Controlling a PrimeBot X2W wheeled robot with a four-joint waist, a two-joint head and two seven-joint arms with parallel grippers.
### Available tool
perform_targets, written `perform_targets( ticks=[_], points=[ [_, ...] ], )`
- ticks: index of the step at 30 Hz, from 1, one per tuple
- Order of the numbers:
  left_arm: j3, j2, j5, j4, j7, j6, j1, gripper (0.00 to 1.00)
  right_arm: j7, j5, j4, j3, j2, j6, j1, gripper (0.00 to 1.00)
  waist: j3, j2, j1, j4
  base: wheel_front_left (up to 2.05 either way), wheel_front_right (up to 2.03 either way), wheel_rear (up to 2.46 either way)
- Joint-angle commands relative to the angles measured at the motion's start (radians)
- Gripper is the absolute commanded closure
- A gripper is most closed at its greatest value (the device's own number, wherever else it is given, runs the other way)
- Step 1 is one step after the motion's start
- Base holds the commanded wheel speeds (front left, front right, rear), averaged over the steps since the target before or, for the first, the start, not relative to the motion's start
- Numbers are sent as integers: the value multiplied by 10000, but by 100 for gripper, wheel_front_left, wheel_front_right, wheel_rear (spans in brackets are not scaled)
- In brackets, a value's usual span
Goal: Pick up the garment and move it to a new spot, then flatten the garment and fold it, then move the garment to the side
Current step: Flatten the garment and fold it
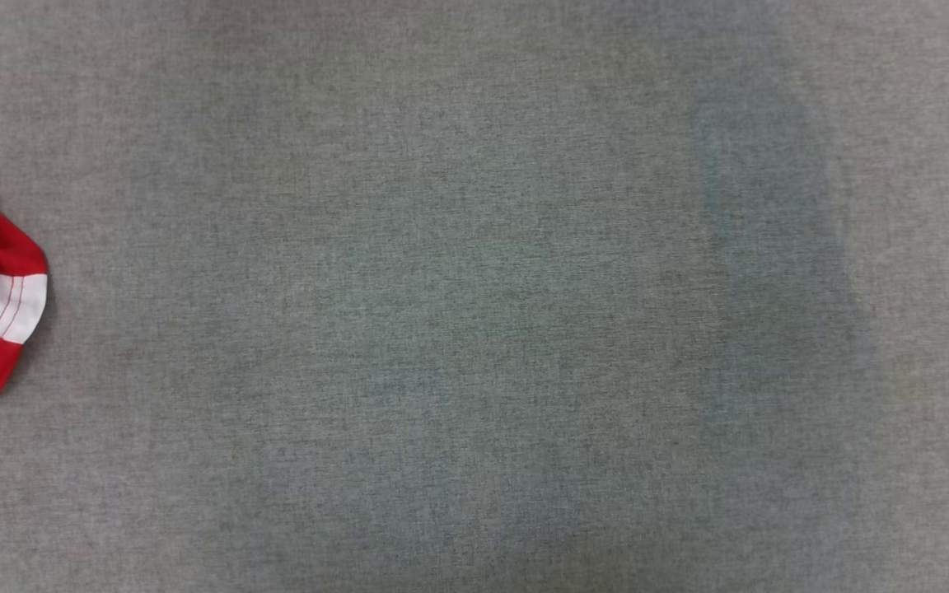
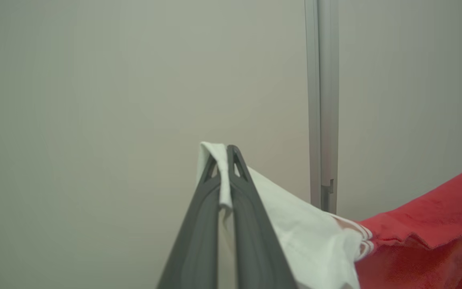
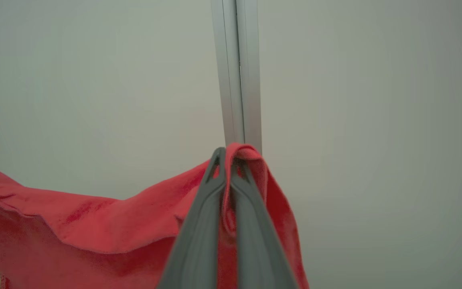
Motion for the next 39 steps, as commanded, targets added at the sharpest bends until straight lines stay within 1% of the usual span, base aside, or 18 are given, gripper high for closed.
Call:
perform_targets(
  ticks=[1, 2, 5, 8, 12, 15, 18, 19, 21, 25, 27, 31, 35, 38, 39],
  points=[
    [-8, 17, -86, -52, -144, -2, 538, 100, -61, 246, -245, 158, -44, 1, 575, 100, 90, 0, -1, 105, 0, 0, 0],
    [-1, 141, -88, -103, -187, 0, 830, 100, -67, 320, -452, 280, -105, 1, 825, 100, 117, 0, -1, 79, 0, 0, 0],
    [257, 273, -220, -522, -282, 111, 2122, 100, -71, 580, -1381, 413, -321, 1, 2016, 100, 80, 0, -1, 33, 0, 0, 0],
    [611, 294, -253, -1513, -302, 346, 3645, 100, -71, 768, -2267, 382, -475, 1, 3468, 100, -241, 0, -1, 25, 0, 0, 0],
    [1123, 243, -325, -2850, -306, 521, 6063, 100, -73, 945, -3255, 359, -633, 1, 5362, 100, -692, 0, -1, 11, 0, 0, 0],
    [1400, 135, -171, -3756, -308, 769, 7629, 100, -72, 1026, -3758, 476, -759, 1, 6702, 100, -1083, 0, -1, 36, 0, 0, 0],
    [1706, -197, -44, -4575, -309, 1061, 9197, 100, -73, 1249, -4088, 510, -912, 1, 7938, 100, -1502, 0, -1, 114, 0, 0, 0],
    [1796, -349, -23, -4845, -309, 1130, 9701, 100, -73, 1348, -4155, 478, -957, 1, 8391, 100, -1656, 0, -1, 158, 0, 0, 0],
    [1884, -473, 120, -5219, -309, 1232, 10577, 100, -73, 1542, -4264, 477, -1043, 1, 9228, 100, -1941, 0, -1, 208, 0, 0, 0],
    [1943, -860, 230, -5722, -310, 1306, 12156, 100, -75, 1870, -4457, 358, -1182, 1, 10613, 100, -2486, 0, -1, 254, 0, 0, 0],
    [2072, -1052, 200, -5902, -310, 1379, 12882, 100, -74, 1972, -4474, 329, -1138, 1, 11254, 100, -2755, 0, -1, 218, 0, 0, 0],
    [2244, -1453, 264, -6289, -311, 1514, 14113, 100, -74, 2196, -4506, 88, -1105, 1, 12219, 100, -3277, 0, -1, 180, 0, 0, 0],
    [2424, -1763, 342, -6598, -311, 1537, 15199, 100, 65, 2291, -4673, -58, -1121, 1, 13136, 100, -3742, 0, -1, 143, 0, 0, 0],
    [2358, -2014, 448, -6685, -311, 1557, 15911, 100, 260, 2293, -4928, -300, -1207, 1, 13846, 100, -4113, 0, -1, 152, 0, 0, 0],
    [2358, -2014, 448, -6685, -311, 1557, 15911, 100, 260, 2293, -4928, -300, -1207, 1, 13846, 100, -4113, 0, -1, 152, 0, 0, 0]
  ],
)
